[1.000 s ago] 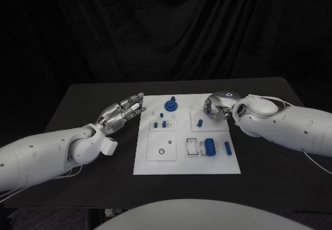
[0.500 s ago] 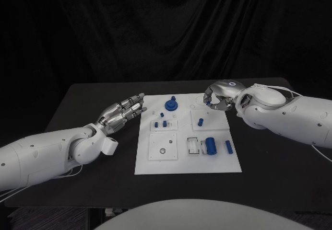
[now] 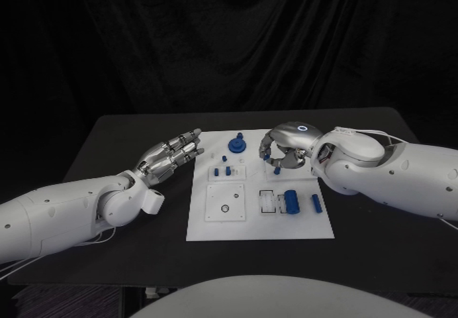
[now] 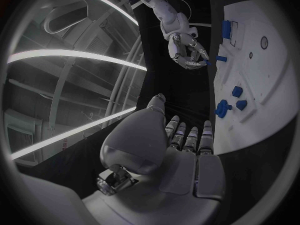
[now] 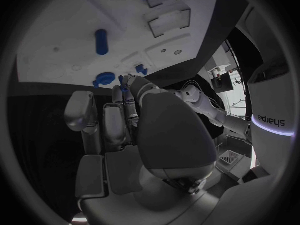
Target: Assemble the parts on the task board
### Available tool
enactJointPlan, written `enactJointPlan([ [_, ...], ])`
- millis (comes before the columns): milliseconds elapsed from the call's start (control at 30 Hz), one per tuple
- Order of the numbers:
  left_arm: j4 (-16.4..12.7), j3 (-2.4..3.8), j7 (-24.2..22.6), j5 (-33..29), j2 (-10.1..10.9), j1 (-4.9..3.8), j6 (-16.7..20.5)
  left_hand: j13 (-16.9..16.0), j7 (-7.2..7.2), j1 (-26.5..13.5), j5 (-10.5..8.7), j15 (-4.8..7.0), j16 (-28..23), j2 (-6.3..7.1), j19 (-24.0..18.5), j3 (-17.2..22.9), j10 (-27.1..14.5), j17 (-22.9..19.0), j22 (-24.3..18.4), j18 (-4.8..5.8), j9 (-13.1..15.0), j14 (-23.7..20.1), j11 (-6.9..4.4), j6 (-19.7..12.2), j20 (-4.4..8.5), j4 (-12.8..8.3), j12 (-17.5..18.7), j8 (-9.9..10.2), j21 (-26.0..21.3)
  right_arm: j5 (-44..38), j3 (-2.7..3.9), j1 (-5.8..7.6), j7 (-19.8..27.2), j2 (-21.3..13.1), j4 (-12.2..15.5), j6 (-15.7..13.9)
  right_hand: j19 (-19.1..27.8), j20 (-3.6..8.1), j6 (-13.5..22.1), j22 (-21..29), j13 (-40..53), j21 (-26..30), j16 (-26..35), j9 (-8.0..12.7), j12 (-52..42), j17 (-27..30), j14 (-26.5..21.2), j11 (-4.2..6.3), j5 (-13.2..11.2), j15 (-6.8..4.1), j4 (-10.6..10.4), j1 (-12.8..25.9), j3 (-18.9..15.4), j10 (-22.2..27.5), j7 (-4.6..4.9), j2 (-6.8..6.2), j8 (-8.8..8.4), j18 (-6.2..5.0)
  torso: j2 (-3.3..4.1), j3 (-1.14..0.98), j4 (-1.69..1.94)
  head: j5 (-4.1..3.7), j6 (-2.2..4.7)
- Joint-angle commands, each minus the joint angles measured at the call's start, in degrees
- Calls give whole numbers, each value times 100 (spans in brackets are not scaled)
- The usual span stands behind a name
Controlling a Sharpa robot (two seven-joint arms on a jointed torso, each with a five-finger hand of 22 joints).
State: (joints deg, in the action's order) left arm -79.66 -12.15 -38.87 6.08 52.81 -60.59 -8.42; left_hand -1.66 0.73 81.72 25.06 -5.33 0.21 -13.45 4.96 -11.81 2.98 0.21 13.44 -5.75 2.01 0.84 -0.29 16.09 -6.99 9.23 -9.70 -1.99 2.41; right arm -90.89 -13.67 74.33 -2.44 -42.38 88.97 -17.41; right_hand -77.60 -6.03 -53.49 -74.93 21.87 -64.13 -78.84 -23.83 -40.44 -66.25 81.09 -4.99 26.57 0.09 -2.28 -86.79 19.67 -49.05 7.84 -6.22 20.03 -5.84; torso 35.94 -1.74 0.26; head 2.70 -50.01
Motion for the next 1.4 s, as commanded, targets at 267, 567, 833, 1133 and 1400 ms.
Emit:
enactJointPlan([
  [267,-8,6,-557,-42,-30,12,-59,7,21,32,16,-14,2,-29,-14,12,-16,2,-13,-10,1,-21,28,-27,-32,-47,21,0,9,-28,-10,-334,-225,327,200,380,-6,22,182,-754,-29,48,-11,5,94,-17,15,68,-60,-17,52,-23,60,-90,46,25,-111,13,-3,2,13,109,1],
  [567,1,6,-553,-42,-51,16,-56,7,18,28,17,-4,1,-34,-16,18,-17,1,-17,-14,0,-24,30,-34,-26,-49,20,1,8,-204,-11,-423,-211,637,109,455,-15,15,197,-759,-36,30,-18,5,111,-29,21,58,-101,-8,56,-22,61,-85,56,14,-121,18,-5,9,-5,208,1],
  [833,-9,6,-544,-42,-63,17,-52,6,18,26,18,-1,1,-35,-13,20,-15,1,-10,-15,1,-22,30,-25,-25,-50,13,0,10,-243,-11,-486,-162,842,-55,435,-18,13,193,-760,-37,24,-18,3,113,-30,22,57,-116,-6,54,-20,62,-88,56,16,-120,19,-4,8,3,229,1],
  [1133,17,6,-528,-42,-89,23,-77,6,18,24,21,7,1,-45,-14,30,-16,1,-15,-20,0,-22,32,-34,-20,-52,17,1,9,-394,-10,-544,-203,917,-168,498,-24,10,189,-764,-38,12,-24,0,113,-41,27,58,-136,-4,59,-27,66,-97,55,18,-119,22,-4,5,-5,275,1],
  [1400,33,6,-518,-42,-102,47,-93,7,18,25,23,9,1,-51,-14,37,-18,2,-16,-21,-1,-21,32,-39,-19,-55,20,2,9,-478,-10,-591,-247,943,-211,589,-17,8,192,-760,-43,25,-14,-1,122,-21,19,55,-159,-3,66,-31,67,-96,57,9,-122,18,-11,0,-8,281,1],
])
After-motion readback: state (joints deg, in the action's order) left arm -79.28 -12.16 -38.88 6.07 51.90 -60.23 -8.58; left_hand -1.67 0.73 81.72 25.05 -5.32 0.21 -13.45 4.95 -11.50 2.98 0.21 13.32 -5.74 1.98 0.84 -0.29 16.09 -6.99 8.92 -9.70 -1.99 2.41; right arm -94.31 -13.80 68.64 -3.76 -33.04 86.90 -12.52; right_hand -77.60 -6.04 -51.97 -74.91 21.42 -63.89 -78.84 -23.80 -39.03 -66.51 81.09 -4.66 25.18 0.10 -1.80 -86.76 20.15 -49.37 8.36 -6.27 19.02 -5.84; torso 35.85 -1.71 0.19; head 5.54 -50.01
